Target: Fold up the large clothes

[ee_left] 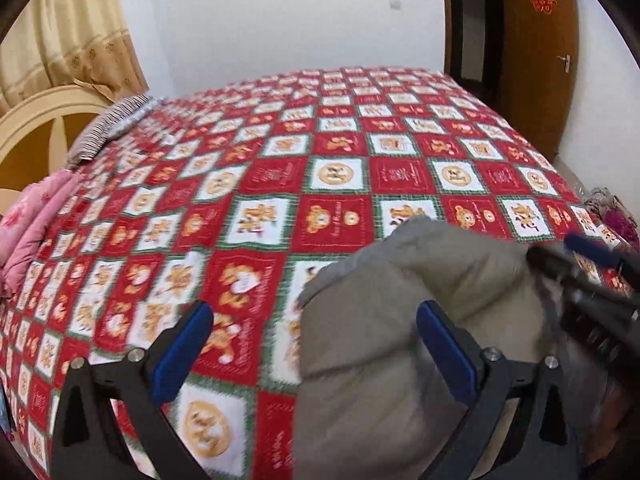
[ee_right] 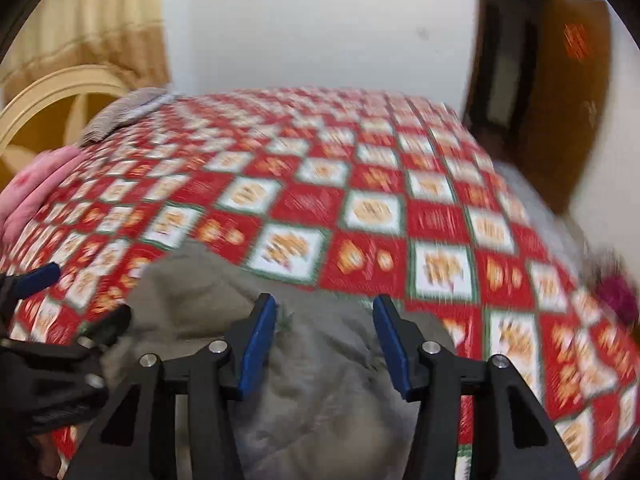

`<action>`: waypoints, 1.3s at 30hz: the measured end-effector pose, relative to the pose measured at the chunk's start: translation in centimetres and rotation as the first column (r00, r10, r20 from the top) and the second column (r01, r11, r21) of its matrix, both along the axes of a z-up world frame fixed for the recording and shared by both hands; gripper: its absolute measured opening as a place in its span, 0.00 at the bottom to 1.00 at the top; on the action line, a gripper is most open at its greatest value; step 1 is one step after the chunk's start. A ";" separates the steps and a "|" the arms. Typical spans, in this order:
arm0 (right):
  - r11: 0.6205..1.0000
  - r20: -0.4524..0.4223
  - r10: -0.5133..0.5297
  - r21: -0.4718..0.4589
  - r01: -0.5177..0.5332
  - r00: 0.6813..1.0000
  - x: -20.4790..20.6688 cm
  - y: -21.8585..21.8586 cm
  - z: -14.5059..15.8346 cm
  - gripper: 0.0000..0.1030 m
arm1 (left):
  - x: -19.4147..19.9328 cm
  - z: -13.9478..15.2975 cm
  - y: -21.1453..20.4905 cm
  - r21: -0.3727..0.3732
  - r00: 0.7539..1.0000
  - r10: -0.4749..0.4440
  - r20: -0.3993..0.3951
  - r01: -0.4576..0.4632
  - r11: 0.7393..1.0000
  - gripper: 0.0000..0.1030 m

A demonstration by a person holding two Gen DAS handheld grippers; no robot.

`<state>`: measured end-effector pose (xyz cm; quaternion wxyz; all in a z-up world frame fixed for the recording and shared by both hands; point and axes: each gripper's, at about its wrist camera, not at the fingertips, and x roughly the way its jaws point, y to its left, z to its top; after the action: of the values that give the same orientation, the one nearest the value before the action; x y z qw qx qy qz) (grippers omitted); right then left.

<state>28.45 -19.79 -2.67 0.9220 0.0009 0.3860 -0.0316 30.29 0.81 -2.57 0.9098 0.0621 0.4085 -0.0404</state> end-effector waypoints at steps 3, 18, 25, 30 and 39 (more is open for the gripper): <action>0.996 -0.042 -0.072 0.054 0.074 0.997 0.6 -2.1 -3.1 0.51 | 2.4 -2.0 -1.9 0.006 0.999 0.000 -0.049 0.000 1.000 1.00; 0.941 -0.020 -0.204 0.273 0.202 0.979 -1.4 -5.0 -8.2 0.51 | 5.2 -6.5 -4.4 -0.106 0.985 -0.086 -0.152 0.071 0.992 1.00; 0.940 -0.027 -0.233 0.249 0.232 0.972 -0.9 -4.6 -8.5 0.51 | 6.3 -8.1 -4.8 -0.105 0.983 -0.086 -0.164 0.069 0.992 1.00; 0.953 -0.046 -0.235 0.188 0.240 0.971 0.0 -4.2 -8.7 0.51 | 6.4 -8.6 -5.5 -0.069 0.987 -0.061 -0.152 0.050 0.996 1.00; 0.963 -0.051 -0.227 0.138 0.232 0.972 0.6 -3.8 -8.7 0.51 | 5.4 -6.0 -3.2 -0.152 0.970 -0.102 -0.219 0.069 0.986 1.00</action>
<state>29.03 -23.60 -11.32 0.9028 0.1111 0.4006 -0.1106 35.67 -2.36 -8.62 0.8570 0.0093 0.5021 -0.1157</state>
